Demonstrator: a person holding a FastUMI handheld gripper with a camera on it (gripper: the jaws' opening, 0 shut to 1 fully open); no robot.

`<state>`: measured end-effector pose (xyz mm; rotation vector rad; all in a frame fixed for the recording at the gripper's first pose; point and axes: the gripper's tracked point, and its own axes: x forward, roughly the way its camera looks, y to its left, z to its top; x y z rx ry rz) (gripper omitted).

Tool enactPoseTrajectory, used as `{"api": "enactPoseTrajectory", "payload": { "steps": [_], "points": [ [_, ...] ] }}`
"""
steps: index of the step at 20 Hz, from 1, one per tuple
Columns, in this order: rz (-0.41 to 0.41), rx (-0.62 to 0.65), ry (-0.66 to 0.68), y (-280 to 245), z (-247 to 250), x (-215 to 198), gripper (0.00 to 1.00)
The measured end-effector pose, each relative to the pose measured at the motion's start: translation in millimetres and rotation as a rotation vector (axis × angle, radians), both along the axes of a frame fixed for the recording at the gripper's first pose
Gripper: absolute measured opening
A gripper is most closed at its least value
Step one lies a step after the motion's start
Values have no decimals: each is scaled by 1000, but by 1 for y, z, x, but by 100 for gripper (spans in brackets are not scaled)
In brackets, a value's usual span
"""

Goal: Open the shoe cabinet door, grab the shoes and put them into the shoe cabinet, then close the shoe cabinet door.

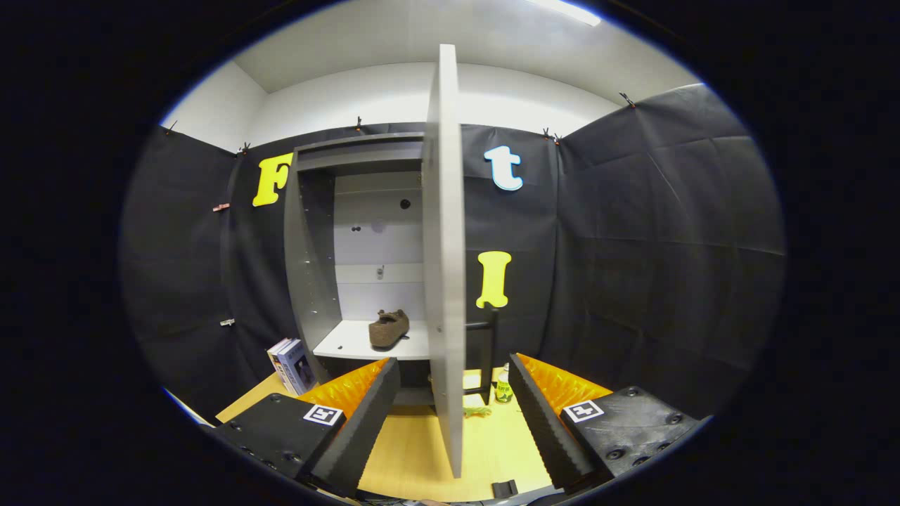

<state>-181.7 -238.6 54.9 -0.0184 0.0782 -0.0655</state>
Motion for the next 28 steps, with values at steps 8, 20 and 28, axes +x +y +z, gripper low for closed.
{"api": "enactPoseTrajectory", "payload": {
  "steps": [8,20,28],
  "points": [
    [-11,56,9,-46,-9,28,98],
    [88,66,45,-31,-23,53,97],
    [146,83,66,43,-31,59,97]
  ]
}}
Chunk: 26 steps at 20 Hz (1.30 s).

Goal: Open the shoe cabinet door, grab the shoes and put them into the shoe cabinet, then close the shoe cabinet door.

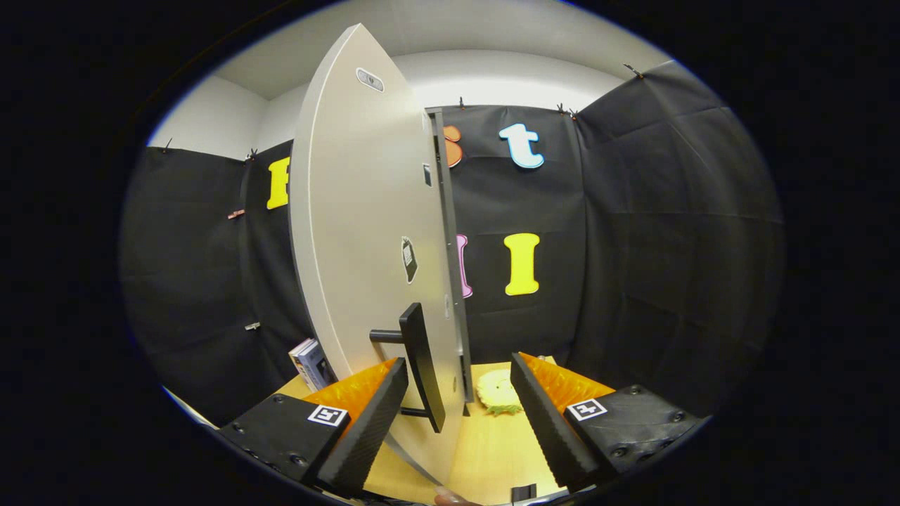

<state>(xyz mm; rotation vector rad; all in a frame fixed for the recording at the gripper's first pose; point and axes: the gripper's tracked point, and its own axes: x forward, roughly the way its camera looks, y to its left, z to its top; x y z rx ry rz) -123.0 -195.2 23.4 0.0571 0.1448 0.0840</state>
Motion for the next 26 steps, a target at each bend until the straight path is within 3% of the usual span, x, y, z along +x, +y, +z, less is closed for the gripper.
{"api": "enactPoseTrajectory", "payload": {
  "steps": [14,26],
  "points": [
    [31,31,-7,137,-15,57,97],
    [132,33,-12,229,-23,95,98]
  ]
}}
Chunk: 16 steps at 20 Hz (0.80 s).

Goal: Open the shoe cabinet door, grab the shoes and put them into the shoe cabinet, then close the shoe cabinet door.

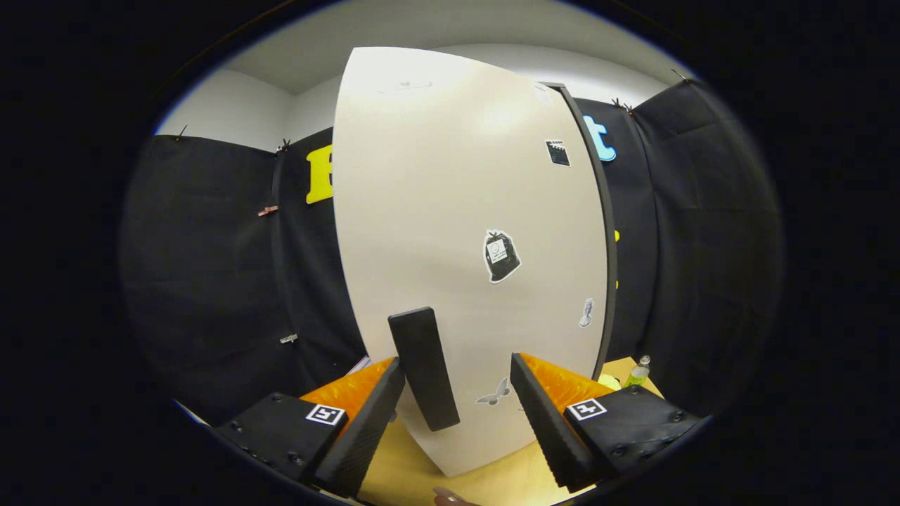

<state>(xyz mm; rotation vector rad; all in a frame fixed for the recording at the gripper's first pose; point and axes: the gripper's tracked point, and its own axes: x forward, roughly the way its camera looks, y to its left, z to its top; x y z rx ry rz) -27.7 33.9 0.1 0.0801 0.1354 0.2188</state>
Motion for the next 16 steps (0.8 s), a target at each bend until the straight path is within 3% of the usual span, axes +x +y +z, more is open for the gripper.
{"api": "enactPoseTrajectory", "payload": {
  "steps": [16],
  "points": [
    [-27,-34,-28,14,7,7,98]
  ]
}}
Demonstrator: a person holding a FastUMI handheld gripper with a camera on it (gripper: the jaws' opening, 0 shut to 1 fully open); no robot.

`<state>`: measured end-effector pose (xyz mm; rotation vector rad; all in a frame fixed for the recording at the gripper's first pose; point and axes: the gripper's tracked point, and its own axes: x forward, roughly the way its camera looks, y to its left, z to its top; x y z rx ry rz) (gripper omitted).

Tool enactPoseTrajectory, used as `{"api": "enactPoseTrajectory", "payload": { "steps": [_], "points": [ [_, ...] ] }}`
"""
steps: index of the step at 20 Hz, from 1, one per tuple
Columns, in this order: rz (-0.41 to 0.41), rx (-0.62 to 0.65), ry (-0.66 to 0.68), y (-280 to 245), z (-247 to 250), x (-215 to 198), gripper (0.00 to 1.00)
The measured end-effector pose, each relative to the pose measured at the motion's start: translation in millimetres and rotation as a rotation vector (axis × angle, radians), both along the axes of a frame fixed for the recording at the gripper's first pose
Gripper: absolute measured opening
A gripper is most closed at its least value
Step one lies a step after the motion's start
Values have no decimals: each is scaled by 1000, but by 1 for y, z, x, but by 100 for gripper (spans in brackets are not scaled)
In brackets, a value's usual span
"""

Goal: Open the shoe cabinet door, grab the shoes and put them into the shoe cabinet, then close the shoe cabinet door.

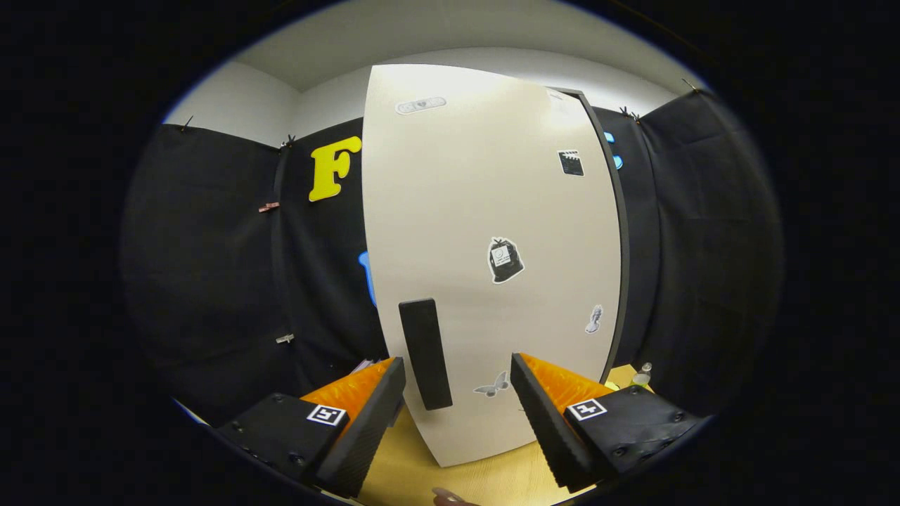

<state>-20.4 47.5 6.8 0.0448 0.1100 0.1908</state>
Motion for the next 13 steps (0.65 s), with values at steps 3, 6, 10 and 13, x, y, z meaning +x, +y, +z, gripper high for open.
{"api": "enactPoseTrajectory", "payload": {
  "steps": [3,6,10,13],
  "points": [
    [-10,-18,-9,2,2,2,98],
    [-13,-40,-17,5,4,2,98],
    [-9,-58,-19,11,5,1,98],
    [-5,-59,-20,13,4,2,98]
  ]
}}
